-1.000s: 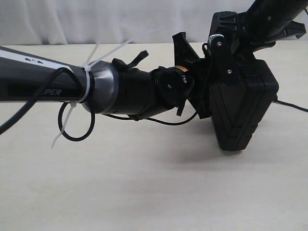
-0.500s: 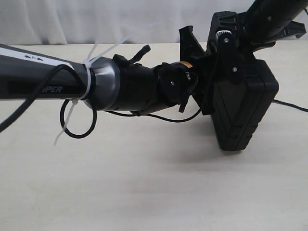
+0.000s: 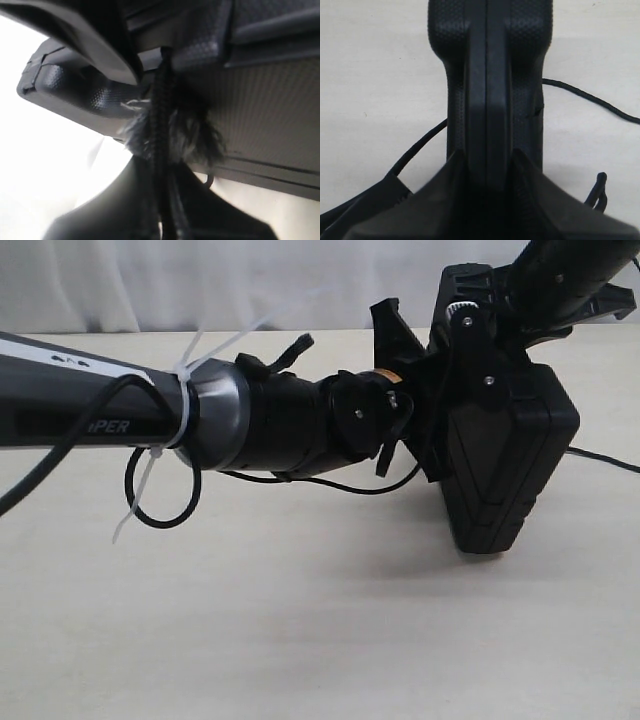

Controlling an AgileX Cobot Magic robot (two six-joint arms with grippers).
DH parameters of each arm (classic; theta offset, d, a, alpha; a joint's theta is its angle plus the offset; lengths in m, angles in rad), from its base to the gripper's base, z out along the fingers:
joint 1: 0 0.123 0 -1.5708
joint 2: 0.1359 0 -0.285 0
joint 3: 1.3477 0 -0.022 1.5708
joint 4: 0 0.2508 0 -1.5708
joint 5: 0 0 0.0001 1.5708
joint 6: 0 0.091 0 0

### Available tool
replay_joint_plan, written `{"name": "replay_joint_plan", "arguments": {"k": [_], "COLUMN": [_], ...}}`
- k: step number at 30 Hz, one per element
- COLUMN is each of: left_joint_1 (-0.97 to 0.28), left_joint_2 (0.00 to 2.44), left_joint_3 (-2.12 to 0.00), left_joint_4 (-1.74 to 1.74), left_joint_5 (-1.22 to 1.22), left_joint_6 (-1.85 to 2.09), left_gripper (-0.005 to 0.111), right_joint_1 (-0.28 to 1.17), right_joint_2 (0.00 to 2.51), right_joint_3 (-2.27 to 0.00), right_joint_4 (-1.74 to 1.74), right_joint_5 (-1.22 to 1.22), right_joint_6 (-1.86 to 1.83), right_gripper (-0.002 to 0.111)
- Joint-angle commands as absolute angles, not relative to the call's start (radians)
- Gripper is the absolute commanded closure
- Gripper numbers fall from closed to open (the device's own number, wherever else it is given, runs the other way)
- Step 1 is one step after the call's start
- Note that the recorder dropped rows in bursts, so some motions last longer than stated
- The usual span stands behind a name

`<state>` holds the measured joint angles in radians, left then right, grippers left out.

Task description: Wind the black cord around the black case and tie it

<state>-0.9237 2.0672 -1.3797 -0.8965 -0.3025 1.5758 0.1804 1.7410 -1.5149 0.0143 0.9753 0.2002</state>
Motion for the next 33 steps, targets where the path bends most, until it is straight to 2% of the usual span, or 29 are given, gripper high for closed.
{"name": "replay_joint_plan", "arguments": {"k": [1, 18, 20, 25, 27, 30, 33], "left_joint_1": [-0.931, -0.932, -0.932, -0.932, -0.932, -0.932, -0.932], "left_joint_2": [2.065, 2.065, 2.065, 2.065, 2.065, 2.065, 2.065], "left_joint_3": [-1.393, -1.457, -1.457, -1.457, -1.457, -1.457, -1.457], "left_joint_4": [-0.89, -0.902, -0.902, -0.902, -0.904, -1.033, -1.316], "left_joint_5": [-0.332, -0.171, -0.181, -0.223, -0.223, -0.221, -0.302], "left_joint_6": [1.513, 1.509, 1.513, 1.518, 1.546, 1.65, 1.943], "left_gripper": [0.107, 0.105, 0.097, 0.063, 0.054, 0.05, 0.05], "right_joint_1": [0.176, 0.176, 0.176, 0.176, 0.176, 0.176, 0.176], "right_joint_2": [1.73, 1.73, 1.73, 1.73, 1.73, 1.73, 1.73], "right_joint_3": [-1.53, -1.53, -1.53, -1.53, -1.53, -1.53, -1.53], "right_joint_4": [0.019, 0.019, 0.019, 0.019, 0.019, 0.019, 0.019], "right_joint_5": [0.939, 0.939, 0.939, 0.939, 0.939, 0.939, 0.939], "right_joint_6": [0.195, 0.195, 0.195, 0.195, 0.195, 0.195, 0.195], "right_gripper": [0.104, 0.104, 0.104, 0.104, 0.104, 0.104, 0.104]}}
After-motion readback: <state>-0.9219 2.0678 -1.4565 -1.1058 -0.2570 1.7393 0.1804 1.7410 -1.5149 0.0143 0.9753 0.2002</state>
